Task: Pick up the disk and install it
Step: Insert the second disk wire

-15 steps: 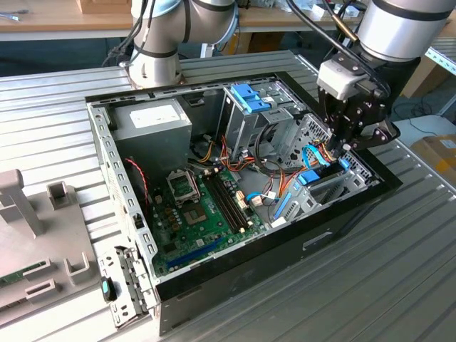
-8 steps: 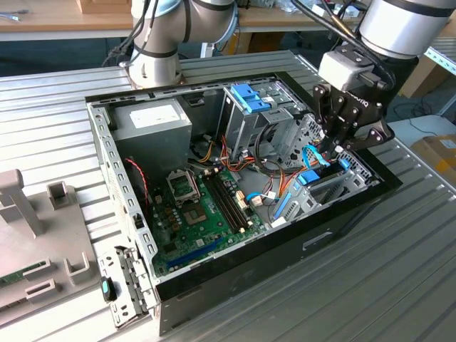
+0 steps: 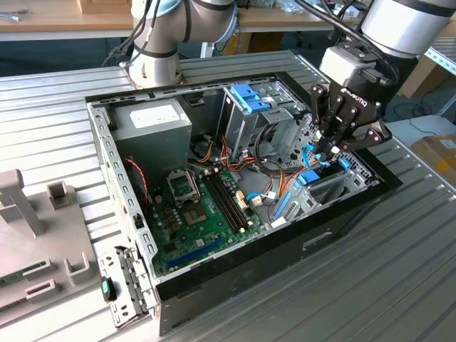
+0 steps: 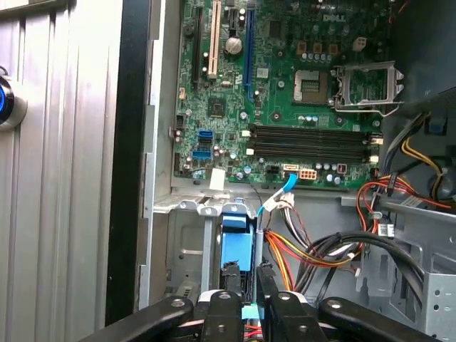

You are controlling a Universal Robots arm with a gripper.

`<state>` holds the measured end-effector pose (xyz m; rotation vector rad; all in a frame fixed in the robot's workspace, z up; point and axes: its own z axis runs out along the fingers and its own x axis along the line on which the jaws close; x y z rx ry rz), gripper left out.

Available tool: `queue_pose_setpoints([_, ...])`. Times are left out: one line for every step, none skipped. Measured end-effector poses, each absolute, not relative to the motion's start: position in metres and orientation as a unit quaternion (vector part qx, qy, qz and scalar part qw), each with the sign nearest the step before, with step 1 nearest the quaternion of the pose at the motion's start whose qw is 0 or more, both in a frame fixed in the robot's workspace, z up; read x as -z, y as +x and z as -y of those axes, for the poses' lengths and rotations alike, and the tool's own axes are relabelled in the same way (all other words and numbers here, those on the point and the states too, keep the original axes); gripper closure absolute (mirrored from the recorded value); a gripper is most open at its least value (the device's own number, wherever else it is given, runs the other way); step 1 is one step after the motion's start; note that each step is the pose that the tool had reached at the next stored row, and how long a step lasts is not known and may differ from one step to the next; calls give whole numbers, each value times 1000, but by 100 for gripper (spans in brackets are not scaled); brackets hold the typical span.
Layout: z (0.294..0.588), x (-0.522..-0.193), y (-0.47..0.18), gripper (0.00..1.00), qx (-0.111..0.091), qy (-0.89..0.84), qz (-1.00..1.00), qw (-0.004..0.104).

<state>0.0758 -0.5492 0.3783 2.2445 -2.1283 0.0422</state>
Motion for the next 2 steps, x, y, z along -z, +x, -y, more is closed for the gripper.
queue_pose_setpoints([549, -378, 76, 76, -14, 725, 688, 24])
queue_pose_setpoints([549, -378, 76, 76, -14, 725, 688, 24])
